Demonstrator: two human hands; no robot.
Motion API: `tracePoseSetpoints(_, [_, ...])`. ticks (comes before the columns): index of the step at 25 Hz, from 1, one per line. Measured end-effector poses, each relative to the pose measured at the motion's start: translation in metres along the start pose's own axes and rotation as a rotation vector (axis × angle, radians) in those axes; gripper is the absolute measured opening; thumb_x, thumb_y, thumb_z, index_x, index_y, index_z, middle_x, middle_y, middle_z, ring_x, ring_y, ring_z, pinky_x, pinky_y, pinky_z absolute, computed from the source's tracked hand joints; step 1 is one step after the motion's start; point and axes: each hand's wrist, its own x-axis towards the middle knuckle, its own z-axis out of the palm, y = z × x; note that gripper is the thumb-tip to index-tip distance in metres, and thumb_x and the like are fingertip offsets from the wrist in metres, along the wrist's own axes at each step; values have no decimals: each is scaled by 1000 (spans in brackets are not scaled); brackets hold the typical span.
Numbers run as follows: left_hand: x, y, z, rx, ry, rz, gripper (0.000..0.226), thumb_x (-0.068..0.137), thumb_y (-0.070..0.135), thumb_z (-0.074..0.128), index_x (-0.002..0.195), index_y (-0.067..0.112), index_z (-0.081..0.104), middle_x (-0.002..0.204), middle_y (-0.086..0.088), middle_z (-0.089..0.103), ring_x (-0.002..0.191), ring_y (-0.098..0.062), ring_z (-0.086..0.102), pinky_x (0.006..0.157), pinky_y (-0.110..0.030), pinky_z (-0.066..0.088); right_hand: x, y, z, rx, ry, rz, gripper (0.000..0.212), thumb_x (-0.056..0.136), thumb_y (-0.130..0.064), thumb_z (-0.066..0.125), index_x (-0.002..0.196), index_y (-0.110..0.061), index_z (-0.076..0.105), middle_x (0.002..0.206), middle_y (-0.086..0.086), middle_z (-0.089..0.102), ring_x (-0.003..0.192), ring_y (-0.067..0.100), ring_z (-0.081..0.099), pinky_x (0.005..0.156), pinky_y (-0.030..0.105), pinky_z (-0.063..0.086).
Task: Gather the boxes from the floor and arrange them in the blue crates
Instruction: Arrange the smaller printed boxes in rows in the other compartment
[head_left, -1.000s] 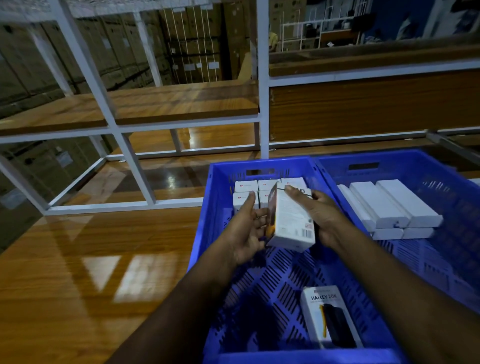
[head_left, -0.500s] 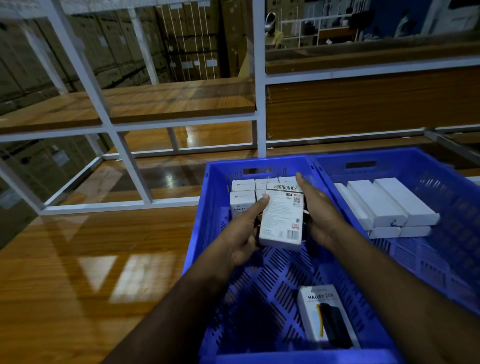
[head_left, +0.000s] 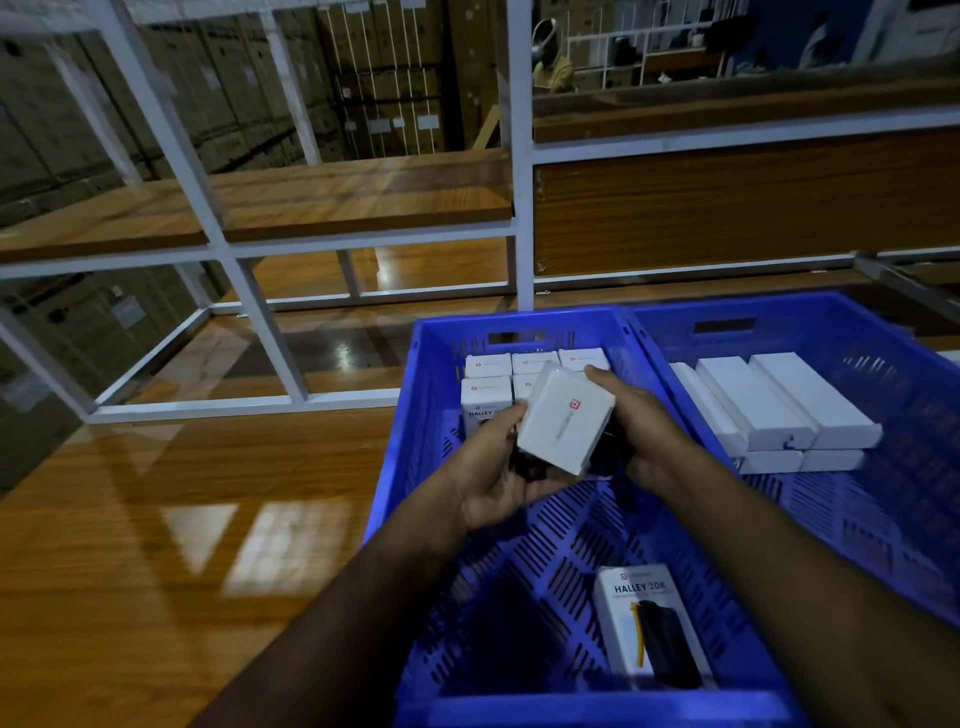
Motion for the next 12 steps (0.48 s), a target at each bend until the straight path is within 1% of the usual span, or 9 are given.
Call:
tracePoseSetpoints(3, [-3,0,3,-43,1,-7,46,102,42,49,132,10,63,120,-17,66,98,-28,67,73,-40,64,0,2,-1,28,-19,40,33,97,-42,55,81,-19,71,72,3,72,73,22,63,69,30,47])
tracePoseSetpoints(5, [-1,0,2,-53,26,-12,47,102,44,50,132,10,63,119,-17,66,97,-27,67,70,-39,63,1,3,0,27,-26,33,32,97,-40,56,80,-18,71,69,2,72,72,21,63,67,29,47])
tracePoseSetpoints(7, [1,-1,0,-3,60,-22,46,103,44,47,130,11,64,116,-14,68,96,-26,67,72,-39,62,0,1,-1,26,-35,21,28,97,-37,57,83,-17,71,68,1,71,68,20,64,65,29,49])
tracePoseSetpoints(8, [3,-1,0,31,76,-25,45,104,41,42,130,11,63,116,-14,68,96,-26,67,74,-40,61,0,1,-1,35,-44,-8,23,96,-33,58,89,-15,71,72,1,72,69,20,65,64,28,50])
tracePoseSetpoints(10, [5,-2,1,43,114,-3,42,104,29,33,125,8,63,115,-15,69,95,-27,66,82,-39,56,-1,-2,0,73,-80,-98,16,96,-20,59,105,-11,70,89,5,72,79,21,66,64,30,54])
tracePoseSetpoints(12, [6,-2,2,55,175,70,40,100,20,30,121,10,63,114,-13,71,99,-30,66,83,-41,54,-3,-3,1,42,-151,-165,18,96,-8,56,109,-11,67,103,7,70,86,20,65,61,29,54])
